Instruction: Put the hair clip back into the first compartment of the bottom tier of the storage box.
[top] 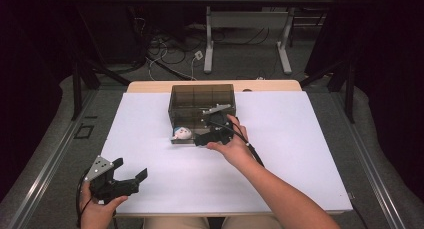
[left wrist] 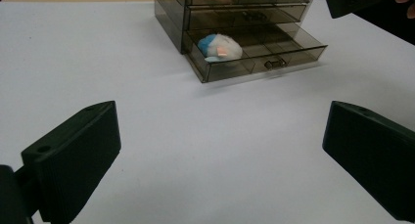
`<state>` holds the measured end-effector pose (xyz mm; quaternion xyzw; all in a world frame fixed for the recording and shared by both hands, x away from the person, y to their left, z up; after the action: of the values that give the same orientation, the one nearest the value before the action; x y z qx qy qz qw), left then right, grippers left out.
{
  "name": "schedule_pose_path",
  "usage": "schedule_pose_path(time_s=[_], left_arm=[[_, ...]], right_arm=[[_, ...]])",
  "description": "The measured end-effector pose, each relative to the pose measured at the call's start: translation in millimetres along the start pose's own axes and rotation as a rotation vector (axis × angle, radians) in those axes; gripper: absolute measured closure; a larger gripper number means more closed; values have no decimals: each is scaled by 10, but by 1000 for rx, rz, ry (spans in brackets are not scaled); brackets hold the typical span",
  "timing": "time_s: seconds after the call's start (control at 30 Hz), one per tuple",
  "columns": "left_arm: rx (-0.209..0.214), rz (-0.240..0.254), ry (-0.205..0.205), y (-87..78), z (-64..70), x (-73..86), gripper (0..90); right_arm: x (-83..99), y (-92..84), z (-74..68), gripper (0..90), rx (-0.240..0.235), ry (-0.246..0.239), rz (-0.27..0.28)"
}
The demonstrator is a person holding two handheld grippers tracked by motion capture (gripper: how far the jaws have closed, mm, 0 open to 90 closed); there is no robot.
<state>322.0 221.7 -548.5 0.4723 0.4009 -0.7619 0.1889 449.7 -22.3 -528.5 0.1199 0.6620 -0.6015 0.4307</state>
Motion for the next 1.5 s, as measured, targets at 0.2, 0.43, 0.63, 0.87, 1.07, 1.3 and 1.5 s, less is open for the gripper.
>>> schedule_pose_path(time_s=[0.2, 0.43, 0.63, 0.87, 1.07, 1.3, 1.5], left_arm=[[-2, -1, -1, 6, 1, 2, 9], [-3, -4, -5, 13, 5, 8, 9], [-5, -7, -6, 20, 3, 12, 9], [-6, -12, -2, 24, 5, 17, 9], [-8, -12, -1, 28, 8, 19, 9], [-10, -8, 4, 36, 10, 18, 9], [-10, -9, 6, 42, 13, 19, 9]], right_arm=[[159, -119, 145, 0, -9, 10, -3], [331, -268, 350, 0, -9, 57, 17], [463, -382, 516, 6, -12, 101, 27], [640, -546, 714, 5, 14, 133, 73], [780, -610, 820, 5, 32, 160, 91], [1065, -641, 1006, 5, 79, 188, 96], [1236, -687, 1136, 5, 101, 218, 97]])
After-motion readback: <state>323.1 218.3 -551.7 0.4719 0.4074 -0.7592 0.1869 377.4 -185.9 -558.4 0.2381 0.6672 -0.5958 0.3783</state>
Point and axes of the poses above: each handheld gripper's, and its own axes: y roughly forward along the jaws, x roughly out of its underside, z roughly to its right, the point moved 9 cm from there along y, roughly forward along the jaws, and after that the axes turned 8 degrees about x, right-handed, at the moved point
